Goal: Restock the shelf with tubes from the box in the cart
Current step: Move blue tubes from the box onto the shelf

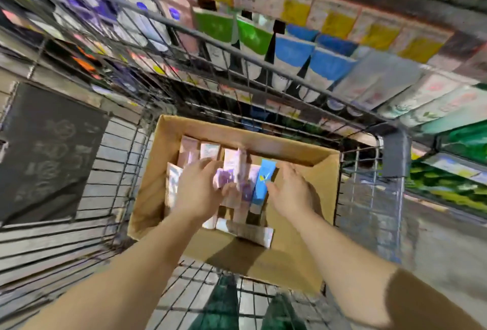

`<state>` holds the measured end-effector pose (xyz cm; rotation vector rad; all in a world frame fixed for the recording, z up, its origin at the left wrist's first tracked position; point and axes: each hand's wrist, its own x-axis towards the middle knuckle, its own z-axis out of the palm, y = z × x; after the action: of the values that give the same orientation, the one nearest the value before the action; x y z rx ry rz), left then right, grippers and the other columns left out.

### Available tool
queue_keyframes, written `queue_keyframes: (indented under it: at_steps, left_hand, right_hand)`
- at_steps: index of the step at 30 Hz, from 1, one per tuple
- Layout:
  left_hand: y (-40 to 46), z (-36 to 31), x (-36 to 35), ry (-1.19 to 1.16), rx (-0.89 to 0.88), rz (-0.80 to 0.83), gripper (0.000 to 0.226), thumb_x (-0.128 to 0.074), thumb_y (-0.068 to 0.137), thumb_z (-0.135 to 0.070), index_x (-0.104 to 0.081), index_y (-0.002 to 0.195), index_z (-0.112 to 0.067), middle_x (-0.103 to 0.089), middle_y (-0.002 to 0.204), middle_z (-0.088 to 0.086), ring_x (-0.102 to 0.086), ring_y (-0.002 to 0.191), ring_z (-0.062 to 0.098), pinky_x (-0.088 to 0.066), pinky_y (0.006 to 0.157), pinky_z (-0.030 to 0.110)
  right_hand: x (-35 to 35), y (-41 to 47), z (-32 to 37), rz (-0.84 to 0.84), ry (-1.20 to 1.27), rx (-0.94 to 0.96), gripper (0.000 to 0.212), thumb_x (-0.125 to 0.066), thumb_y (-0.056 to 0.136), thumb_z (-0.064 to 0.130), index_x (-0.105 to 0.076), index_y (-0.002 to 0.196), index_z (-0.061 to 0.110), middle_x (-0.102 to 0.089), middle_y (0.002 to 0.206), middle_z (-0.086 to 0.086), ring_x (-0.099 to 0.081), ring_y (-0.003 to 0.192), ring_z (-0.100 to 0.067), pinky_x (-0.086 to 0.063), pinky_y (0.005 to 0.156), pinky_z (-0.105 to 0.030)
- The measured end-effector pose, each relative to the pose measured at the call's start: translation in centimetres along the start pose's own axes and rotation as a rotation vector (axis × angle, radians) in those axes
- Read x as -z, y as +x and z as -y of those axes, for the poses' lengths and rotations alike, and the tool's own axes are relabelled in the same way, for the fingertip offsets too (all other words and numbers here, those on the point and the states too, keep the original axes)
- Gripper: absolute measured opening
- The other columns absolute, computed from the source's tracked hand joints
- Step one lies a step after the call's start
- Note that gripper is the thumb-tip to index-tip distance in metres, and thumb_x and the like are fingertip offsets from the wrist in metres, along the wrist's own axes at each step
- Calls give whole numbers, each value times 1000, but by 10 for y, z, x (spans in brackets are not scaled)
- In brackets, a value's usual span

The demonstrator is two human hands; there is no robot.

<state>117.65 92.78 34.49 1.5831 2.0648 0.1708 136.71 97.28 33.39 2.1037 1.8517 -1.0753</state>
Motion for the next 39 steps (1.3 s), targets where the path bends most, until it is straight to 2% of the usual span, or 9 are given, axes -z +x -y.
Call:
queue_keyframes:
  at_steps: [9, 13, 22, 26, 28, 31, 34, 36, 39]
  left_hand:
    - [0, 26, -14, 46, -44, -10, 57, -79, 76, -36, -63, 126, -13, -59, 129, 12, -52, 120, 31, -41, 100, 40]
    - [0, 27, -22, 23, -33, 19, 56, -74, 80, -41, -60, 129, -16, -56, 133, 8, -45, 126, 27, -35, 105, 39]
    - [-5, 4, -19, -67, -26, 82, 57, -74, 80, -40, -57, 131, -19, -54, 135, 2, -44, 125, 20, -35, 104, 32]
    - [-3, -11, -10, -372, 80, 252, 69, -79, 76, -38, -51, 136, -20, -54, 129, -10, -48, 121, 9, -38, 102, 28]
    - [-2, -16, -8, -613, 121, 361, 55, -79, 77, -28, -58, 128, -21, -63, 119, -14, -57, 110, 8, -47, 100, 31]
    - [0, -11, -6, -753, 119, 354, 28, -76, 81, -18, -67, 108, -15, -73, 95, -5, -68, 89, 7, -56, 81, 26]
    - [0, 10, -6, -747, 155, 299, 23, -75, 81, -18, -69, 103, -16, -73, 95, -2, -69, 89, 13, -57, 81, 32]
    - [-2, 28, -5, -747, 205, 266, 18, -76, 81, -17, -69, 96, -20, -73, 91, -2, -69, 89, 16, -57, 82, 35]
    - [-5, 47, -3, -731, 271, 204, 18, -76, 80, -13, -68, 94, -20, -72, 89, -5, -67, 86, 13, -55, 76, 25]
  right_hand:
    - [-51, 34, -1, -57, 206, -246, 43, -70, 84, 35, -52, 120, 20, -60, 121, -5, -57, 111, -27, -40, 79, -29]
    - [-58, 42, -6, -31, 318, -259, 34, -71, 84, 34, -57, 111, 17, -66, 112, -3, -62, 99, -25, -38, 70, -25]
    - [-19, 35, -9, 46, 509, -141, 38, -80, 77, 22, -58, 107, 16, -66, 110, -2, -63, 97, -20, -48, 73, -29]
    - [8, 24, 12, 154, 588, 48, 40, -82, 75, 20, -58, 108, 21, -69, 107, 3, -66, 95, -14, -56, 83, -37]
    - [15, 18, 22, 212, 629, 122, 42, -82, 74, 19, -60, 109, 21, -70, 104, 5, -67, 95, -12, -57, 85, -37]
    - [16, 13, 30, 276, 701, 163, 43, -83, 73, 20, -59, 108, 26, -70, 104, 7, -67, 98, -11, -57, 85, -36]
    - [6, 8, 24, 368, 786, 109, 41, -81, 76, 19, -59, 110, 26, -67, 103, 6, -65, 94, -9, -55, 75, -21]
    - [-11, 4, 13, 434, 694, 48, 43, -79, 79, 20, -60, 117, 18, -64, 105, 3, -63, 94, -11, -51, 72, -18]
    - [-44, -2, -13, 506, 316, 26, 37, -73, 83, 22, -65, 117, 15, -63, 100, 1, -59, 87, -13, -50, 75, -27]
